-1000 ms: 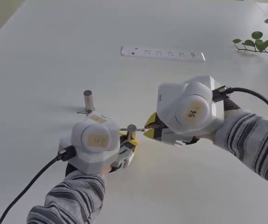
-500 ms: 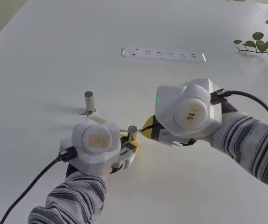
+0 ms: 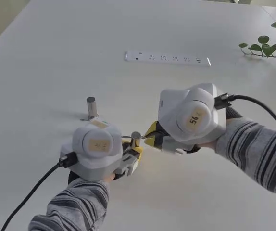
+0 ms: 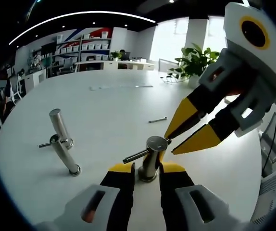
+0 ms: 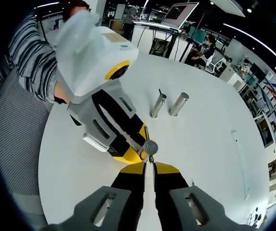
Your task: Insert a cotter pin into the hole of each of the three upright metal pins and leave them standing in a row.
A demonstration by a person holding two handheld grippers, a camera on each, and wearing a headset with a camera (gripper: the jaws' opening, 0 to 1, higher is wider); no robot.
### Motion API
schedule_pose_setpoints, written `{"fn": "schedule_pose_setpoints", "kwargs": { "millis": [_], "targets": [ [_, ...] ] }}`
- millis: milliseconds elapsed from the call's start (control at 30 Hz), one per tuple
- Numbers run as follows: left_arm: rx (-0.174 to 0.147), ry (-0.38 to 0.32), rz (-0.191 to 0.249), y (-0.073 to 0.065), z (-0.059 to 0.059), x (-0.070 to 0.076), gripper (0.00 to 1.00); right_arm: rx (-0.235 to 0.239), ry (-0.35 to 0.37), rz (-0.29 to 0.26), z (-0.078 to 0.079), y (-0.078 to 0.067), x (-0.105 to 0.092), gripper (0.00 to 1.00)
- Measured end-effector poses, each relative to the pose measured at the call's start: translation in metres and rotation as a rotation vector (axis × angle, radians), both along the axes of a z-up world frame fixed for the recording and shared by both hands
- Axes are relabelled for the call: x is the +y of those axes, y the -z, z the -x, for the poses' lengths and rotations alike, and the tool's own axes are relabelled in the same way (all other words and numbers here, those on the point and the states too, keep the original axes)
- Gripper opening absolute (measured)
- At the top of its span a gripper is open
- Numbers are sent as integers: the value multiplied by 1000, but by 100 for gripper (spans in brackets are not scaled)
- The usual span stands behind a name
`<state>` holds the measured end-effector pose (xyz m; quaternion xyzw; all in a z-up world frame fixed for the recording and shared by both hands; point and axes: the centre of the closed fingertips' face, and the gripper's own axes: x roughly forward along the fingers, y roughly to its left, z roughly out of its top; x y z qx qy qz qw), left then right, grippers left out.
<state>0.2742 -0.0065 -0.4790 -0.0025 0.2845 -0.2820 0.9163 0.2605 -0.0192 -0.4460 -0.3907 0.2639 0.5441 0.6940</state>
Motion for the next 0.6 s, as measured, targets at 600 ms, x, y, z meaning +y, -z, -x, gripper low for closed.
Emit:
{"fn": "schedule_pose_setpoints", "kwargs": {
  "millis": [600],
  "targets": [
    [-11,32,-16,-9,19,16,42,172,112,-159,-2,-1,23,14]
  ]
}}
